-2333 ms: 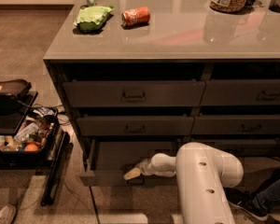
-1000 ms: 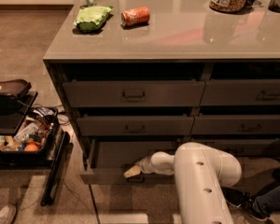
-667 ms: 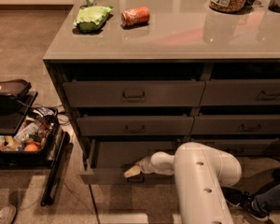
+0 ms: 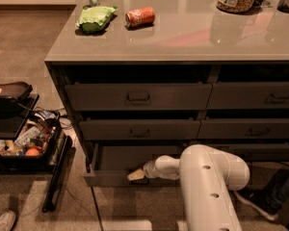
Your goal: Close bottom drawer
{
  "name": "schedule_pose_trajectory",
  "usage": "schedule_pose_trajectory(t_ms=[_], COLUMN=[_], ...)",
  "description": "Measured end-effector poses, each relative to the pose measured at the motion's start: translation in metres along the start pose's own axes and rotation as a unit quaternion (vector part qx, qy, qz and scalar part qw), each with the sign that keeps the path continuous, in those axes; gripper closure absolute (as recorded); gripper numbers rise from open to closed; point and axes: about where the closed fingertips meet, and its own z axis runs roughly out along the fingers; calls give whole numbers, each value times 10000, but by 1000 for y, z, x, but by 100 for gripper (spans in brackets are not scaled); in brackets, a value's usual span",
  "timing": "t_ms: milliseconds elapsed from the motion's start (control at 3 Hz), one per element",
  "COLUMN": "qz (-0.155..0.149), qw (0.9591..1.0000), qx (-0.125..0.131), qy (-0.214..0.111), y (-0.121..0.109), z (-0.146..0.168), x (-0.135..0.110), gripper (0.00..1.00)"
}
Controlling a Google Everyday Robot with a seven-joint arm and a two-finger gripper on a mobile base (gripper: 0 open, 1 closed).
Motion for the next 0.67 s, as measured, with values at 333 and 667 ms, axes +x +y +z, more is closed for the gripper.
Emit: schedule_pose_trajectory(t_ms=[333, 667], qz=[0, -380], qw=[10000, 9984], qx=[0, -24], qy=[0, -423], y=[0, 12], z=[0, -6], x=[0, -6], gripper=[0, 0])
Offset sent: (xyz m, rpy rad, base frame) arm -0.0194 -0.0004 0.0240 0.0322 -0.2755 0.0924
